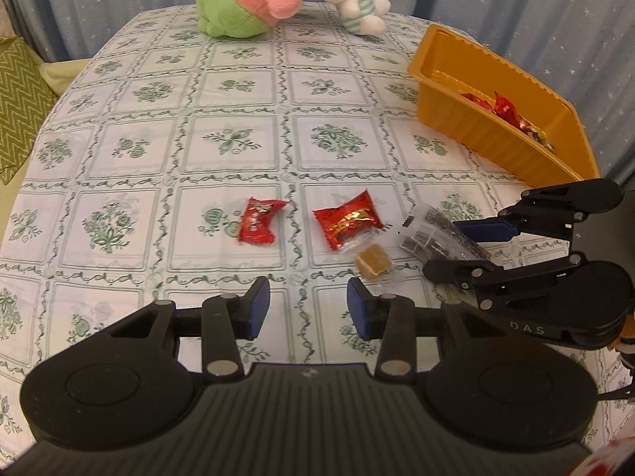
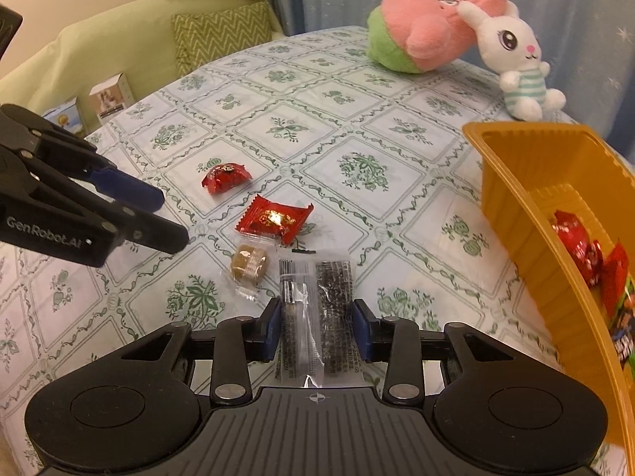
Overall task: Organize snacks
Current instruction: 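Grasp the clear bag of dark snack sticks with the right tool, then lift the snack-stick bag and carry it toward the orange tray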
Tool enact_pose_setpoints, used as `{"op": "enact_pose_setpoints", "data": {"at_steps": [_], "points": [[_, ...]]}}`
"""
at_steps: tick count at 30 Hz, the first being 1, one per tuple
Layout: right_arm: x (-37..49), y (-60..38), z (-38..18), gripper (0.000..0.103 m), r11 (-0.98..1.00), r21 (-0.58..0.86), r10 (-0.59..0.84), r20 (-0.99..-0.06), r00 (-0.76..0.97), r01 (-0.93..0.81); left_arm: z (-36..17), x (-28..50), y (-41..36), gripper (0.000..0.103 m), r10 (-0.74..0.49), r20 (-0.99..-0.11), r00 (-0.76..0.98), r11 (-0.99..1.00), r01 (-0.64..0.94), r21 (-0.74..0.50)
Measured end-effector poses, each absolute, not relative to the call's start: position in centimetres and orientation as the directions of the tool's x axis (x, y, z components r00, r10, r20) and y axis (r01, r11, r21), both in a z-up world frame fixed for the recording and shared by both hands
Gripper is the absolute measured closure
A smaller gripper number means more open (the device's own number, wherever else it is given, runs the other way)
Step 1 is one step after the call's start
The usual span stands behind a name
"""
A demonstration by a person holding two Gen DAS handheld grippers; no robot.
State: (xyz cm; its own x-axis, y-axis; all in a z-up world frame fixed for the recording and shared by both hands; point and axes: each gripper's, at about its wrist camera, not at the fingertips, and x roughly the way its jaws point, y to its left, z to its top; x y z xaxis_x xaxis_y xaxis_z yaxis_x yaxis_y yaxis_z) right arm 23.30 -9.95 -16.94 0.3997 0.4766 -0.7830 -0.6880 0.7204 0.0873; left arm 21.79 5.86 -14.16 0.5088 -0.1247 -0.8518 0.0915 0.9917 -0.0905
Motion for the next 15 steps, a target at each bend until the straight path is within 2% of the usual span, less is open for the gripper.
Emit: {"op": "enact_pose_setpoints", "data": {"at_steps": [15], "points": [[22.6, -12.5, -15.3, 0.065, 0.799, 0.083, 0.429, -0.773, 0.468, -0.596, -14.9, 22.4, 3.6, 0.065, -0.188, -0.856, 0.482, 0.98, 0.152, -0.13]]}}
